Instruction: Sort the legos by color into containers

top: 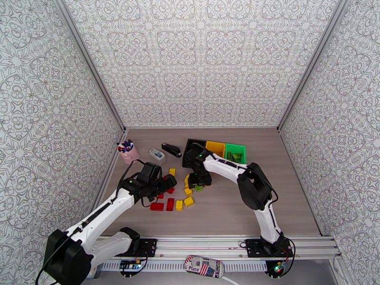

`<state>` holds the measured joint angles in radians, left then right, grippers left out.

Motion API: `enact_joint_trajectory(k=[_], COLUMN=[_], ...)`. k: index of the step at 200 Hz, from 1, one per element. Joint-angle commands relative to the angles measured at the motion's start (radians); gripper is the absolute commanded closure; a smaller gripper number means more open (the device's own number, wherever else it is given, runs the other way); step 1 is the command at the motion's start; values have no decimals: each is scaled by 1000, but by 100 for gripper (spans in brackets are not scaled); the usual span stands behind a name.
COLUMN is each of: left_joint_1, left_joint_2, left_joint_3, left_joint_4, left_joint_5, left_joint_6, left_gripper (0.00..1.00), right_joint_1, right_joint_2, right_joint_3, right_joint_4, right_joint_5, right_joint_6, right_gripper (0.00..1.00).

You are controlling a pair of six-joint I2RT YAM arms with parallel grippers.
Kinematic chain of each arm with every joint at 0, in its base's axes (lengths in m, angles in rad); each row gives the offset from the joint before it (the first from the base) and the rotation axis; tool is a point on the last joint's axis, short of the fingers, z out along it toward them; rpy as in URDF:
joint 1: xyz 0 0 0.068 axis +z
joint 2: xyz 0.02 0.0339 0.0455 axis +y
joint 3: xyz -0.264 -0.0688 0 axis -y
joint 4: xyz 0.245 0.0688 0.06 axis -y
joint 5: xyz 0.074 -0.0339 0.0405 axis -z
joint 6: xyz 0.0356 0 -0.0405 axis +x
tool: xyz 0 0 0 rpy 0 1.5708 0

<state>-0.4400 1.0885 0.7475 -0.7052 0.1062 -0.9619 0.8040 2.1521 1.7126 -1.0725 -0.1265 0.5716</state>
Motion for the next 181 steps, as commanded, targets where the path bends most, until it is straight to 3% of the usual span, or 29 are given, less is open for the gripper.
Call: enact_joint_trajectory(k=[1, 108, 163, 181], left_joint_1=[9, 5, 2, -1], left_joint_2=[-21, -18, 11, 21], left_joint_3=[-16, -15, -3, 1], left_joint_4=[-21, -22, -2, 8], left_joint_5=[-8, 0, 9, 12], left_joint_6=[-21, -19, -14, -14], left_gripper=[1, 1, 1, 1], right_joint_1=[12, 14, 13, 13], right_joint_2=[34, 71, 75, 65], right_joint_3=[46, 64, 48, 40], right_joint_4=[-40, -41, -35, -31], right_joint_5=[49, 82, 77, 80], right_joint_6=[0, 16, 23, 25], right_gripper=[36, 57, 58, 62])
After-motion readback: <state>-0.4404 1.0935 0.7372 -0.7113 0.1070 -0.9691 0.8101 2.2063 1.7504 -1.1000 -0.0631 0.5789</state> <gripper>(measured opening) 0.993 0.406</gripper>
